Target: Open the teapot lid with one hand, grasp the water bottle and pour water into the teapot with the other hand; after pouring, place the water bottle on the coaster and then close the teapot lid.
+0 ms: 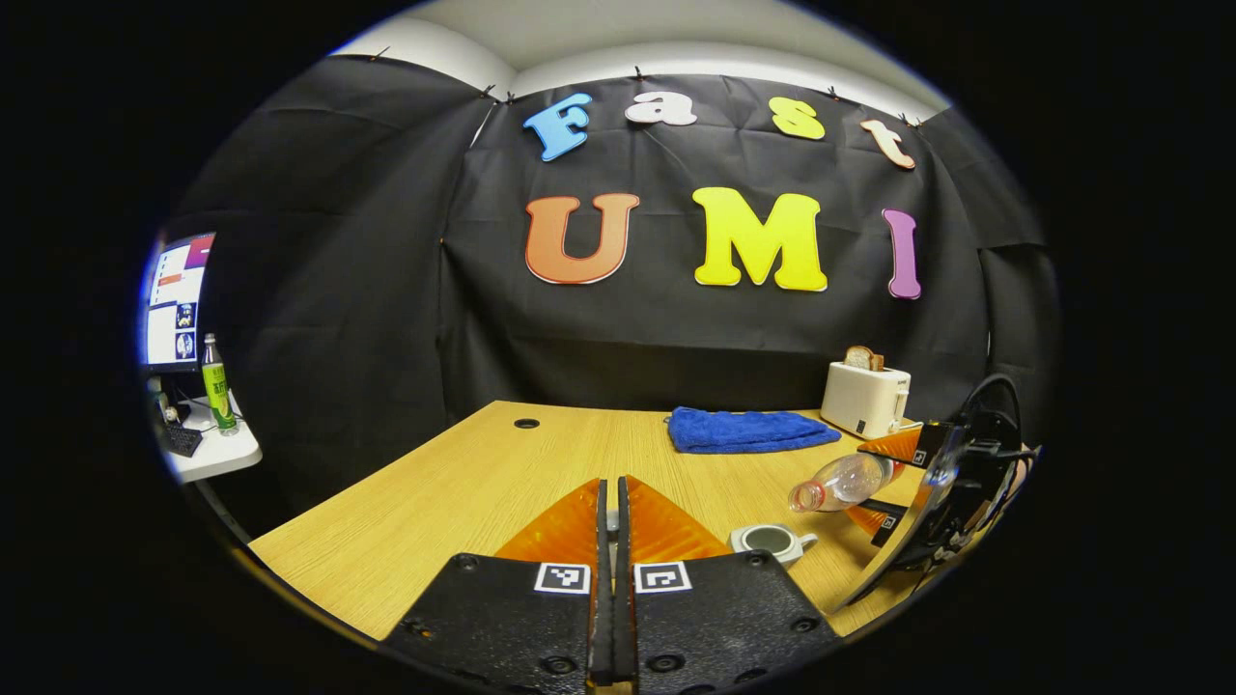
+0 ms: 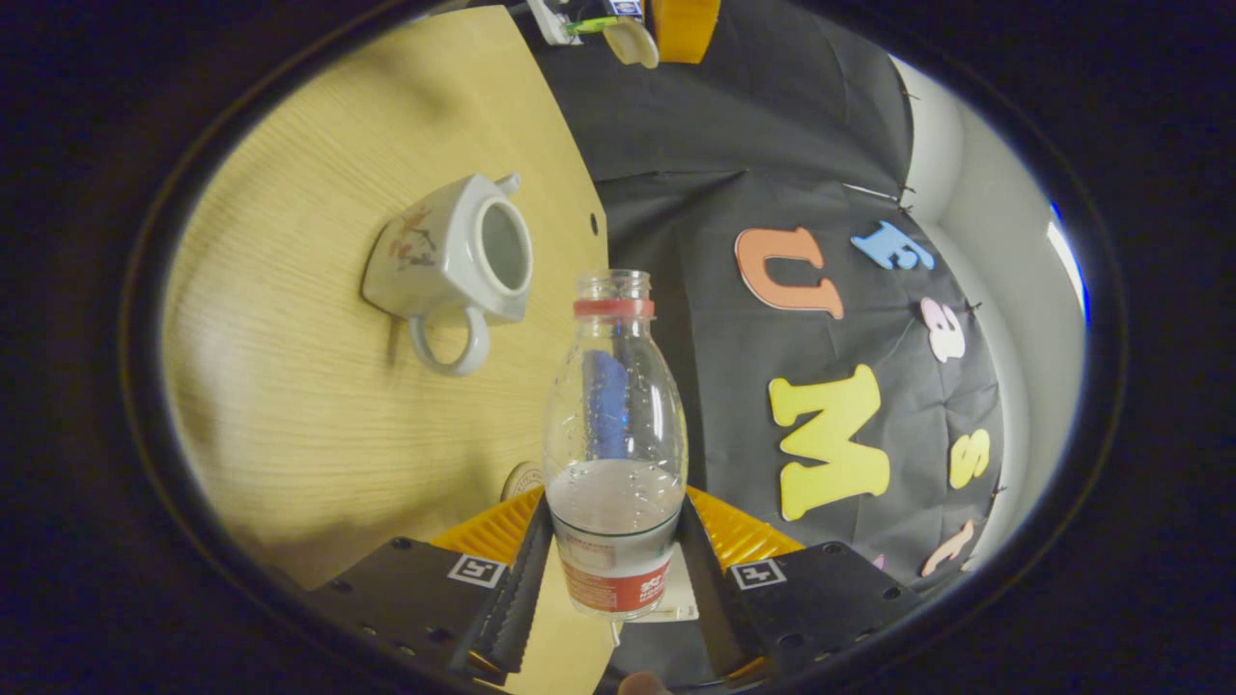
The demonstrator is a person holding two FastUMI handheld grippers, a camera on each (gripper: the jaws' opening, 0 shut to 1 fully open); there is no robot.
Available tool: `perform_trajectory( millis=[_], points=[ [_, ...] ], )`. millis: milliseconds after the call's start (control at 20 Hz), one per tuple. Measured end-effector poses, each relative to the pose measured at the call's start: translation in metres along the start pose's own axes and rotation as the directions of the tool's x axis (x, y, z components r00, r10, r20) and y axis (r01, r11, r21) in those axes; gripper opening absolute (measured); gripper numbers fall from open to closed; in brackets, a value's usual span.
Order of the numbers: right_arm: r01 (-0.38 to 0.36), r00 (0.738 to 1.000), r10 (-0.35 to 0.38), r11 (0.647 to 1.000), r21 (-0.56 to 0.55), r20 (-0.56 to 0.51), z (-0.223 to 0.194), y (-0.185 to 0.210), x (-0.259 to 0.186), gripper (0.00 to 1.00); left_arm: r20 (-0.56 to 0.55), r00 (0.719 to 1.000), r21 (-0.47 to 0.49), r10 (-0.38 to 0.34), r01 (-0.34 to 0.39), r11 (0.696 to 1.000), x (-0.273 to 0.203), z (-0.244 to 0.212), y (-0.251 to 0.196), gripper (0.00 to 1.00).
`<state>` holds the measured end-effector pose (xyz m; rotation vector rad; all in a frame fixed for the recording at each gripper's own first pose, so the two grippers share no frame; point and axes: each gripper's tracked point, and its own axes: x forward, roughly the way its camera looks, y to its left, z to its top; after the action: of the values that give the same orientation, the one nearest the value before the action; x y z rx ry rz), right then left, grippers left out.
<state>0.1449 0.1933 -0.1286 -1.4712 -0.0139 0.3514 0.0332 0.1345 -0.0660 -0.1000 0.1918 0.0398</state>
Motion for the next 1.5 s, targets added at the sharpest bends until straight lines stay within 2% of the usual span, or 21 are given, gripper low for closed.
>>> perform_trajectory(
  millis=[300, 400, 750, 1500],
  points=[
    [0.021, 0.999, -0.016, 0.991, -0.134, 0.032, 0.010, 0.000, -0.003, 0.70, 0.002, 1.000, 0.000, -0.002, 0.002, 1.000, -0.003, 0.002, 0.001, 0.03],
    [0.024, 0.999, -0.018, 0.989, -0.149, 0.040, 0.011, 0.000, -0.002, 0.70, 0.007, 1.000, 0.003, -0.002, 0.002, 1.000, -0.004, 0.005, 0.001, 0.03],
    [0.076, 0.996, -0.060, 0.959, -0.271, 0.068, 0.017, -0.005, -0.004, 0.70, 0.013, 1.000, 0.007, -0.004, 0.004, 1.000, -0.007, 0.009, 0.001, 0.03],
    [0.131, 0.989, -0.096, 0.911, -0.391, 0.109, 0.021, -0.011, -0.003, 0.70, 0.012, 1.000, 0.019, -0.019, 0.019, 1.000, -0.009, 0.010, -0.006, 0.03]
  ],
)
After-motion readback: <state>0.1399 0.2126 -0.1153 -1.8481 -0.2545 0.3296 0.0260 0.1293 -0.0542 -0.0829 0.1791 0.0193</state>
